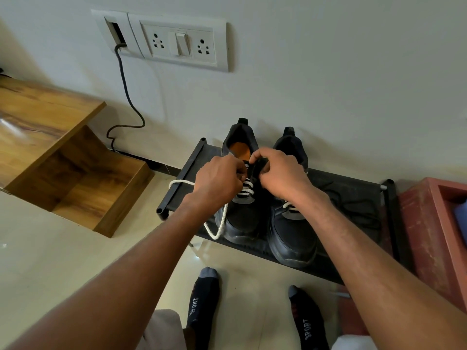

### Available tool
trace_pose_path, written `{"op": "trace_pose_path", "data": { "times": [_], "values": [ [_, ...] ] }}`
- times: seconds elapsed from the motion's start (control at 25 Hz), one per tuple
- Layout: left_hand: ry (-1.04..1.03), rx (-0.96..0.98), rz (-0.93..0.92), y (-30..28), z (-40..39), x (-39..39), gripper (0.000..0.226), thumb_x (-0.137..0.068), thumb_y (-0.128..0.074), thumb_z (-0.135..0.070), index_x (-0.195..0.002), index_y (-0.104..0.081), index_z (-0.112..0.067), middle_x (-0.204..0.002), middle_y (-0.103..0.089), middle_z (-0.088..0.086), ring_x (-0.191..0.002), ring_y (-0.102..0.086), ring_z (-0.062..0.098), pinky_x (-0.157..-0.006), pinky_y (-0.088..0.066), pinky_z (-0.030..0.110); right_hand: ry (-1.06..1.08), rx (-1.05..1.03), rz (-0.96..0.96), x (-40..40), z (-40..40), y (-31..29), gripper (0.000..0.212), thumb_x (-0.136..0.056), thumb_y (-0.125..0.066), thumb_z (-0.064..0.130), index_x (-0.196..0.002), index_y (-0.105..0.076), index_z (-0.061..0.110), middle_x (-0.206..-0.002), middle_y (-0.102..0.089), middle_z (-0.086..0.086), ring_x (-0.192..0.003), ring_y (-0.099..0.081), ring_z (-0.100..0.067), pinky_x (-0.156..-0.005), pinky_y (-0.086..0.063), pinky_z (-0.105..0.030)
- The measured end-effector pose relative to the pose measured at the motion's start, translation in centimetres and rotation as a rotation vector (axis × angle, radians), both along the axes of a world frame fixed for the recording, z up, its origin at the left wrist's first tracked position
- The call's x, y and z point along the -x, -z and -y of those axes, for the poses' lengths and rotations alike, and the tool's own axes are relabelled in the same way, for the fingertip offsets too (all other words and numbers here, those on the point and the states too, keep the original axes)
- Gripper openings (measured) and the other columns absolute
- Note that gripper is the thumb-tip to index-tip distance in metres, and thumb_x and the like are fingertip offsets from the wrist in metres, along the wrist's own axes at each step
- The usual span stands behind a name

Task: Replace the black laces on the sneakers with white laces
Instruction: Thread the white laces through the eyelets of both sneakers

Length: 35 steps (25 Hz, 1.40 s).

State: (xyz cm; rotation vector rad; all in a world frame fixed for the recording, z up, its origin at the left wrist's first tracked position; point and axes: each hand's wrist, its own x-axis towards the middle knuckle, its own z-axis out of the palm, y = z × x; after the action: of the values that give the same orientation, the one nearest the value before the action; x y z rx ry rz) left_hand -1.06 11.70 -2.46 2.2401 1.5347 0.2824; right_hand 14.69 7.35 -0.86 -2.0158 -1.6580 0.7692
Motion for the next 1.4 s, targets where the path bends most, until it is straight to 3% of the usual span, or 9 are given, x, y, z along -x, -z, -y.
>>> {"op": "trace_pose_path", "data": {
  "times": [0.12, 0.24, 0.52, 0.76, 0.96, 1.12, 1.28, 1.4],
  "values": [
    [-0.127, -0.005, 0.082, 0.1, 0.4, -0.4, 0.015, -0.095, -0.065, -0.023, -0.101, -0.079, -0.026, -0.111, -0.053, 0.003, -0.112, -0.048, 0.027, -0.091, -0.049, 0.043, -0.011, 0.014, -0.01, 0.2, -0.1, 0.1, 0.05, -0.091, -0.062, -0.001, -0.119, -0.063, 0.04, -0.097, -0.069, -0.001, -0.077, -0.068, -0.016, -0.053, -0.044, -0.021],
    [-0.202, 0.048, 0.065, -0.1, 0.5, -0.7, 0.015, -0.097, -0.067, -0.031, -0.106, -0.078, -0.029, -0.122, -0.05, 0.006, -0.122, -0.043, 0.032, -0.1, -0.046, 0.047, -0.018, 0.012, -0.017, 0.2, -0.2, 0.1, 0.051, -0.092, -0.062, -0.001, -0.121, -0.063, 0.04, -0.094, -0.068, 0.0, -0.074, -0.068, -0.016, -0.052, -0.048, -0.024],
    [-0.096, 0.077, -0.017, 0.2, 0.3, -0.8, 0.021, -0.098, -0.068, -0.031, -0.118, -0.075, -0.032, -0.123, -0.044, 0.004, -0.125, -0.04, 0.032, -0.104, -0.036, 0.047, -0.018, -0.001, 0.021, 0.2, -0.1, 0.3, 0.049, -0.09, -0.062, -0.003, -0.119, -0.063, 0.037, -0.091, -0.068, 0.0, -0.076, -0.066, -0.014, -0.053, -0.041, -0.02],
    [-0.089, 0.101, -0.022, 0.7, 0.2, -0.7, 0.023, -0.101, -0.064, -0.036, -0.121, -0.073, -0.033, -0.115, -0.037, 0.0, -0.123, -0.039, 0.031, -0.102, -0.035, 0.047, -0.033, -0.005, 0.002, 0.3, -0.2, 0.6, 0.052, -0.09, -0.063, -0.002, -0.12, -0.062, 0.04, -0.091, -0.069, 0.001, -0.075, -0.068, -0.016, -0.057, -0.05, -0.025],
    [-0.179, 0.145, 0.063, 0.6, -0.3, -0.8, 0.01, -0.096, -0.069, -0.037, -0.103, -0.077, -0.036, -0.119, -0.042, -0.001, -0.123, -0.041, 0.028, -0.105, -0.043, 0.051, -0.042, -0.012, -0.013, 0.0, -0.3, 0.6, 0.053, -0.091, -0.062, -0.002, -0.12, -0.063, 0.043, -0.09, -0.071, 0.002, -0.074, -0.068, -0.014, -0.055, -0.049, -0.024],
    [-0.198, 0.229, 0.179, 0.5, -0.8, -0.3, 0.008, -0.08, -0.072, -0.048, -0.072, -0.073, -0.048, -0.114, -0.059, -0.002, -0.116, -0.056, 0.026, -0.097, -0.053, 0.053, -0.058, 0.0, -0.041, -0.3, -0.4, 0.6, 0.054, -0.092, -0.063, -0.001, -0.122, -0.063, 0.044, -0.089, -0.072, 0.003, -0.076, -0.069, -0.015, -0.061, -0.057, -0.03],
    [-0.179, 0.22, 0.124, 0.0, -0.3, -0.7, 0.003, -0.094, -0.074, -0.034, -0.092, -0.076, -0.035, -0.119, -0.044, 0.0, -0.126, -0.038, 0.028, -0.105, -0.038, 0.044, -0.064, -0.008, -0.016, -0.5, -0.2, 0.7, 0.053, -0.091, -0.064, -0.001, -0.124, -0.063, 0.04, -0.098, -0.07, 0.002, -0.079, -0.068, -0.013, -0.058, -0.047, -0.022],
    [-0.11, 0.244, 0.115, -0.2, -0.5, -0.2, 0.013, -0.099, -0.068, -0.026, -0.107, -0.078, -0.027, -0.119, -0.042, 0.002, -0.128, -0.038, 0.03, -0.105, -0.037, 0.039, -0.061, -0.014, -0.049, -0.4, -0.2, 0.8, 0.058, -0.09, -0.064, -0.003, -0.129, -0.06, 0.039, -0.097, -0.07, 0.0, -0.079, -0.07, -0.015, -0.06, -0.053, -0.026]
  ]
}}
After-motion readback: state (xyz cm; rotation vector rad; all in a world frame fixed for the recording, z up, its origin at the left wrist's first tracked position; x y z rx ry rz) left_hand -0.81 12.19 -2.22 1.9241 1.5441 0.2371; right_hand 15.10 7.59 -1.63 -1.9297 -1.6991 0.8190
